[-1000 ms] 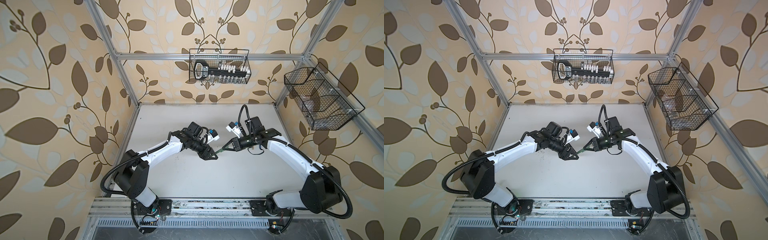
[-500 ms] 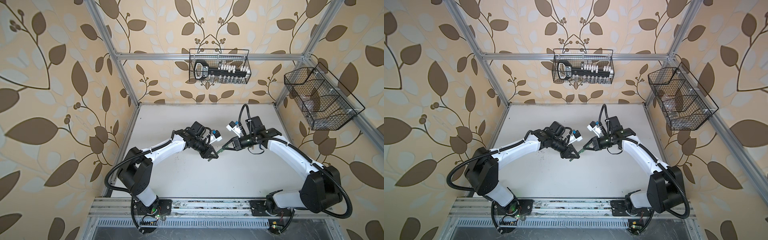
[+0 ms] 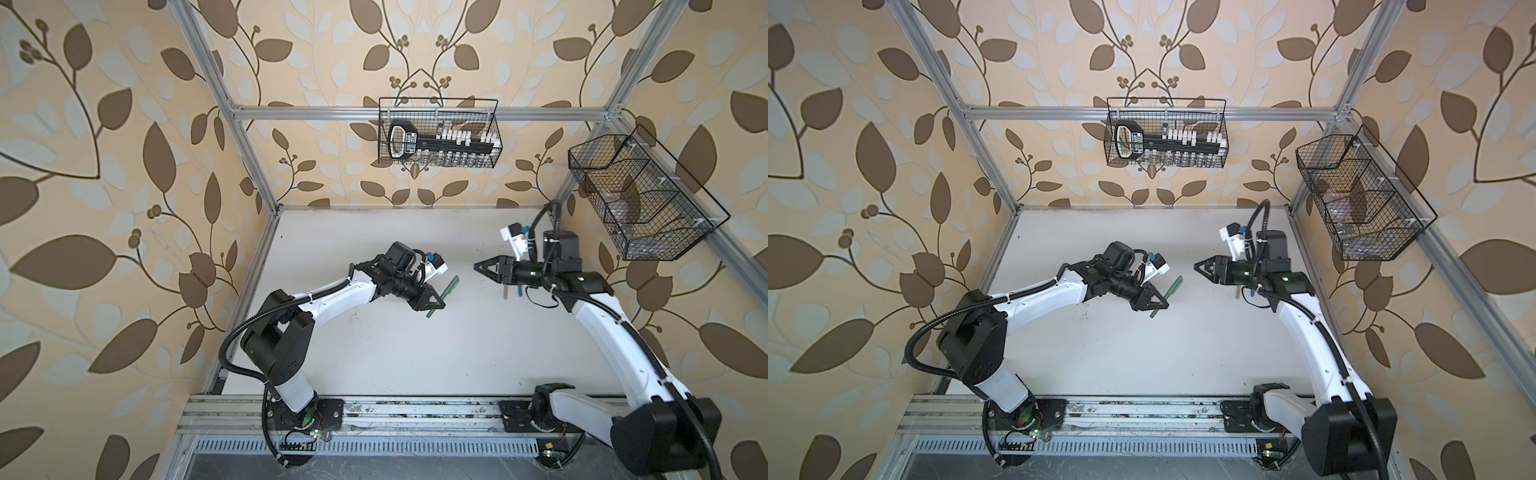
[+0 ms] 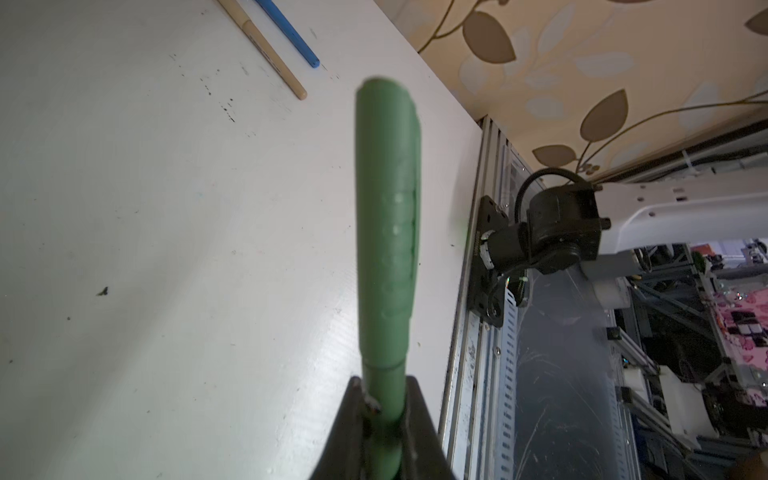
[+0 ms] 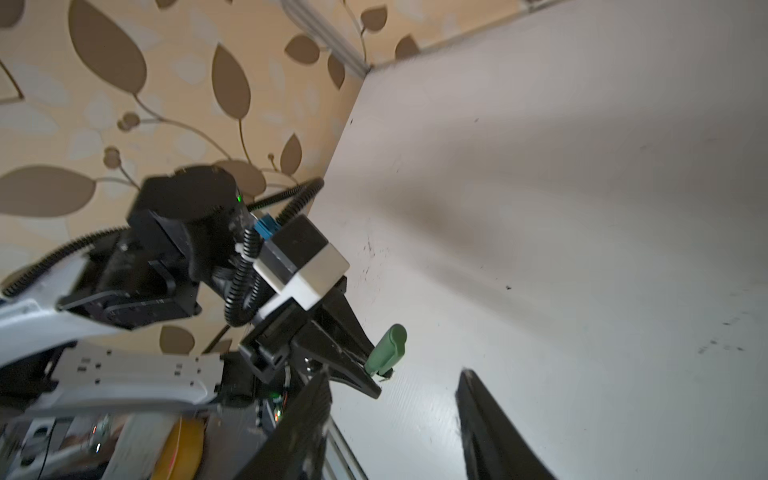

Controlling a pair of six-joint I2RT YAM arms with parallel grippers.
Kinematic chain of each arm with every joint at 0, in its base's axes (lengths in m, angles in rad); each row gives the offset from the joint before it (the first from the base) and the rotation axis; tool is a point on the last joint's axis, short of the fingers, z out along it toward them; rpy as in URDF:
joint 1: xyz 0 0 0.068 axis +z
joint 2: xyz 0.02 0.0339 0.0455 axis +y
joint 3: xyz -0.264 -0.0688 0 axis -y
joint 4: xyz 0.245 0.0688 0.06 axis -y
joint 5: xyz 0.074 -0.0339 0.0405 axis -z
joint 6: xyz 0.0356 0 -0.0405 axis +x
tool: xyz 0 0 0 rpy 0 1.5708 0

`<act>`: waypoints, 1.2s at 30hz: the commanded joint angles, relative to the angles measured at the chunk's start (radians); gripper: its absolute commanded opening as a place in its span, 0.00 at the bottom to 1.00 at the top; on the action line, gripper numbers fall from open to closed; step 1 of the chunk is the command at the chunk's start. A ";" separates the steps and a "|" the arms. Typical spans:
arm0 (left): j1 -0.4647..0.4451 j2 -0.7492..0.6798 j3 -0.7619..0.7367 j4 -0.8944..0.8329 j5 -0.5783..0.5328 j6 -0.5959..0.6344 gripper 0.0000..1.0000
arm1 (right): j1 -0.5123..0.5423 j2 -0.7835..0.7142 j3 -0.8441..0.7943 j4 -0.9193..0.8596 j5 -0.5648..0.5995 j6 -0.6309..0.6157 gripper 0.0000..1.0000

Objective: Insert the pens into the pen caps

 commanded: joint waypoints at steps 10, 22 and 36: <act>-0.119 0.391 0.285 0.398 -0.417 -0.696 0.00 | 0.028 -0.270 -0.201 0.066 0.341 0.136 0.55; -0.184 0.676 0.611 0.255 -0.574 -0.882 0.00 | -0.014 -0.351 -0.286 0.078 0.301 0.131 0.58; -0.185 0.857 0.879 -0.018 -0.594 -0.823 0.33 | -0.095 -0.370 -0.353 0.140 0.168 0.138 0.59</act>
